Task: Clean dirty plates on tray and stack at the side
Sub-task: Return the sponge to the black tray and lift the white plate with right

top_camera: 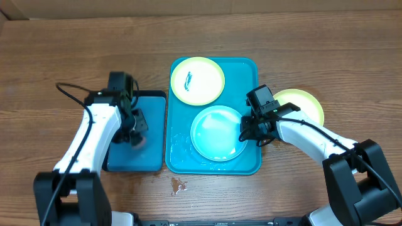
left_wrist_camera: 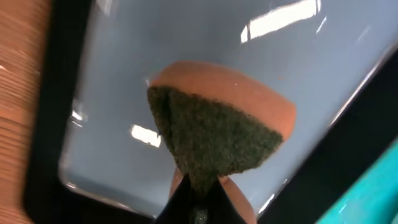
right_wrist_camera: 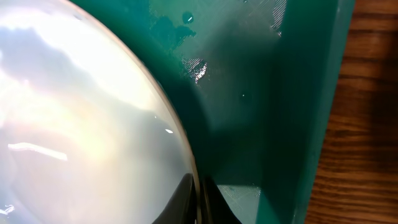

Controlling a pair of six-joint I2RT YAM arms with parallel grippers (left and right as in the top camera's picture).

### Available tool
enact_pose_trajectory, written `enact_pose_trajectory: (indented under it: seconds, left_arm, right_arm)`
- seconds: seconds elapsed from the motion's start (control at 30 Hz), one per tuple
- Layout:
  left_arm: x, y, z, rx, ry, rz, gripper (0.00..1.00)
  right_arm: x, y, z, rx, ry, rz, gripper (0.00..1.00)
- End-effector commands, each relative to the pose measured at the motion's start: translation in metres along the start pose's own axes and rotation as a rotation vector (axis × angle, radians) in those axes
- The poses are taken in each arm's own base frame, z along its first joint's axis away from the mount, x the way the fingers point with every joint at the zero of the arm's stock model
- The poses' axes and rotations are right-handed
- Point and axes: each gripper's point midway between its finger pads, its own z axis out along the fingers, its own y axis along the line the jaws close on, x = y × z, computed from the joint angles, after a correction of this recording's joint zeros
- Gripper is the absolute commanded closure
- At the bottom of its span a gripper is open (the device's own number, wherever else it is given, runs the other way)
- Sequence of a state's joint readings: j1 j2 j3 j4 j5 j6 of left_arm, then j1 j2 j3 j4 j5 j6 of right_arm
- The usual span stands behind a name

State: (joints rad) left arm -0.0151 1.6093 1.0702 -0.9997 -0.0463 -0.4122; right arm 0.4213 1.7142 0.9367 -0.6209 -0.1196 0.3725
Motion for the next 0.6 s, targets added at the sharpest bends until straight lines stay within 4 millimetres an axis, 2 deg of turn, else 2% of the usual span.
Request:
enact_pose_trajectory:
  seconds: [0.0,0.07,0.2,0.27,0.33,0.43,0.57]
  left_arm:
    - [0.001,-0.014,-0.008,0.095,0.009,0.045,0.70]
    - [-0.001,-0.014,-0.018,0.099,-0.003,0.052,0.51]
    - [-0.010,-0.016,-0.055,0.125,-0.070,0.057,0.41]
    - [-0.015,-0.017,-0.080,0.147,-0.122,0.056,0.40]
    - [-0.017,-0.019,-0.110,0.183,-0.175,0.056,0.33]
    - [-0.014,-0.019,-0.153,0.234,-0.254,0.059,0.29]
    - [-0.007,-0.013,-0.211,0.288,-0.383,0.041,0.09]
  right_arm:
    - [-0.001,-0.008,-0.006,0.060,0.015,0.023,0.96]
    - [-0.008,-0.003,-0.022,0.064,0.016,0.022,0.96]
    - [-0.030,0.015,-0.060,0.044,-0.037,-0.010,0.96]
    - [-0.045,0.033,-0.081,0.018,-0.086,-0.088,0.96]
    - [-0.059,0.055,-0.100,0.000,-0.144,-0.186,0.96]
    - [-0.079,0.083,-0.125,0.024,-0.267,-0.258,0.96]
    - [-0.090,0.138,-0.144,0.020,-0.446,-0.380,0.96]
